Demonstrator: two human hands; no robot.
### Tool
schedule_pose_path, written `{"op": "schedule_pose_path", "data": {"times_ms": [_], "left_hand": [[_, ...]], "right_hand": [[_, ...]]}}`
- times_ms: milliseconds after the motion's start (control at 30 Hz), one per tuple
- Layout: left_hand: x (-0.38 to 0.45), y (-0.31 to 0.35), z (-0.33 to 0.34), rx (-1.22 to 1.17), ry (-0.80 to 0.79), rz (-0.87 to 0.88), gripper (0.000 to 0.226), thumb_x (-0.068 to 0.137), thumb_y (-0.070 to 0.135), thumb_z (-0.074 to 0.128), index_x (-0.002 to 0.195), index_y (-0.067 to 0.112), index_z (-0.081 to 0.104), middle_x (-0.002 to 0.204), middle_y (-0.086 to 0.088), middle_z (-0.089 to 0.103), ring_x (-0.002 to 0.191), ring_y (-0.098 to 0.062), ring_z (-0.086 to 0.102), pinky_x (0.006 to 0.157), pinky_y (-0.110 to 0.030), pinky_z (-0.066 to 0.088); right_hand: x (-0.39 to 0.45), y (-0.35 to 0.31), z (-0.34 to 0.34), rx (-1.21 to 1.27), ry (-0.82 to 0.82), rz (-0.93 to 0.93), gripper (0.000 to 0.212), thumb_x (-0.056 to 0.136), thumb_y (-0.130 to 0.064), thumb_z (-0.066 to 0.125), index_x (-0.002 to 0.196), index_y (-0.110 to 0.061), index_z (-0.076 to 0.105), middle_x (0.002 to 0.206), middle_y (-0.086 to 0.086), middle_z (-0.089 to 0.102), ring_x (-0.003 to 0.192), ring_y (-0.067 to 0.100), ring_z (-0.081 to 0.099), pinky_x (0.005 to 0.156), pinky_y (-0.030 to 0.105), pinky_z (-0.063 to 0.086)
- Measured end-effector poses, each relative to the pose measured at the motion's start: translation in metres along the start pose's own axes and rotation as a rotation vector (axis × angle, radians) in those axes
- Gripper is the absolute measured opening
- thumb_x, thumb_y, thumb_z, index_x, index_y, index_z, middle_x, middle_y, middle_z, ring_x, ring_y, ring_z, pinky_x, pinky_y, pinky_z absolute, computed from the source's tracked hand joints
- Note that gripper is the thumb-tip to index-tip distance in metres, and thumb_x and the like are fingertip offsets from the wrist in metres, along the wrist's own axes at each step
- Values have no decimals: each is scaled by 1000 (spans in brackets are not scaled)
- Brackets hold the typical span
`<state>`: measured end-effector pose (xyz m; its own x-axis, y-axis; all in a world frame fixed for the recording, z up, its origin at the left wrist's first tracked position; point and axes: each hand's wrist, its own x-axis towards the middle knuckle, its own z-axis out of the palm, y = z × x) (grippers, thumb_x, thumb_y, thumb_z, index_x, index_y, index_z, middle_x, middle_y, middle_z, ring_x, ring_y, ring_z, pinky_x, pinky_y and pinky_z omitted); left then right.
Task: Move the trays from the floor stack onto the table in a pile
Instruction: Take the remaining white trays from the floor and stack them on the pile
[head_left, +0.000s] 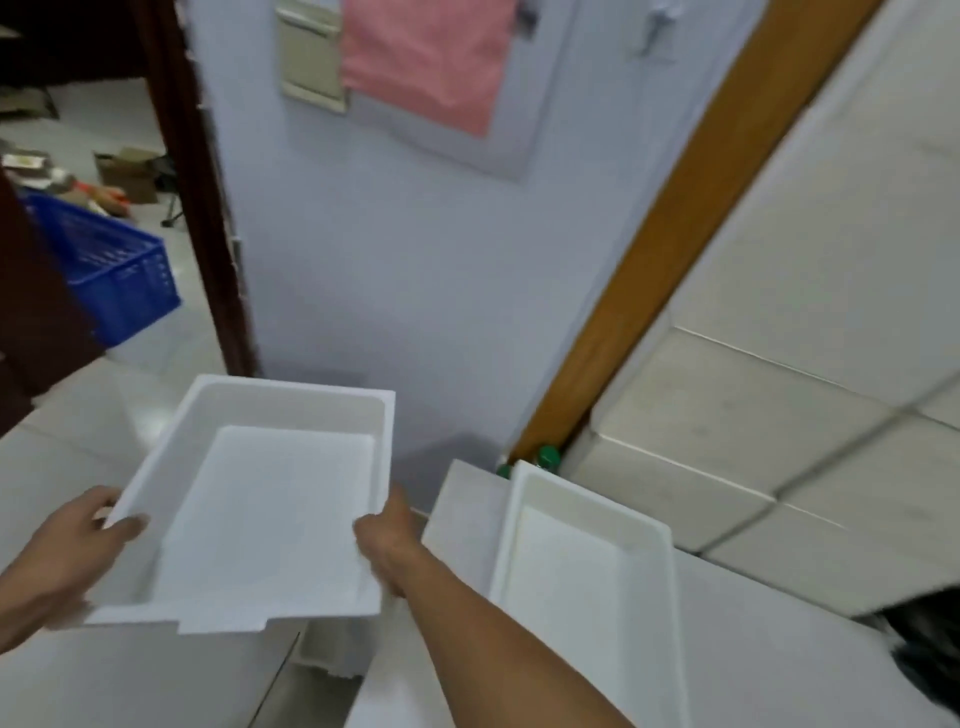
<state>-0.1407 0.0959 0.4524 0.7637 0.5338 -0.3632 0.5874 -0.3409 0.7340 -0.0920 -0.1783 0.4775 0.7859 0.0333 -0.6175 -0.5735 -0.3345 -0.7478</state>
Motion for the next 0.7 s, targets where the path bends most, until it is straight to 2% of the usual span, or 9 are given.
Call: {"op": "schedule_pose_path", "data": {"times_ms": [67,133,200,267,333,433,500,600,700], "left_hand": [[-41,35,13,37,-19,107,7,90,4,58,95,9,56,94,-21,64,82,-41,62,76,-50,50],[-79,63,30,33,-32,192,13,92,6,53,105,6,54,97,-20,63,85,-39,61,74,-44,47],[-111,86,48,52,-45,279,19,93,6,50,112,5,52,102,-20,61,88,-37,60,74,-41,45],[-136,98,69,60,-52,336,23,93,6,48,116,5,51,107,-20,61,90,-34,58,77,-40,45],[-160,109,88,47,-87,359,26,94,6,46,119,5,50,109,-16,59,94,-31,56,80,-38,44],[-195,119,117,31,-138,407,30,94,2,45,123,1,51,111,-15,59,96,-26,54,82,-33,41],[-212,119,137,29,-179,443,36,91,-1,45,127,-2,51,117,-17,60,106,-31,57,89,-33,41],[-220,119,172,15,-256,568,51,84,0,43,135,-3,46,133,-20,55,124,-35,52,105,-35,35],[-233,119,198,61,-330,588,56,90,-8,41,144,5,34,138,-7,48,127,-21,46,107,-26,30]], "right_hand": [[-27,8,-34,-36,84,-92,62,87,-4,44,144,-25,30,133,6,58,117,26,58,101,34,48],[-48,19,-67,-57,124,-143,80,87,-2,44,152,-32,9,140,7,53,121,28,56,101,31,46],[-68,30,-97,-63,179,-194,89,86,0,42,152,-39,-2,141,9,52,119,30,56,97,30,44],[-85,45,-123,-85,242,-226,92,88,2,40,150,-44,-9,134,13,55,112,33,59,92,33,47],[-101,61,-148,-97,286,-256,92,90,4,37,149,-46,-12,126,15,58,102,34,62,85,33,49],[-120,89,-182,-107,343,-256,94,90,6,36,148,-48,-13,125,13,60,84,26,60,77,31,49],[-127,106,-201,-109,373,-254,95,88,5,38,148,-49,-12,125,15,61,84,29,62,75,31,50],[-126,133,-231,-141,458,-273,98,84,3,42,144,-53,-11,126,14,59,81,31,61,68,33,49],[-121,158,-256,-131,468,-190,99,84,4,40,145,-54,-11,109,11,60,78,30,63,71,38,54]]}}
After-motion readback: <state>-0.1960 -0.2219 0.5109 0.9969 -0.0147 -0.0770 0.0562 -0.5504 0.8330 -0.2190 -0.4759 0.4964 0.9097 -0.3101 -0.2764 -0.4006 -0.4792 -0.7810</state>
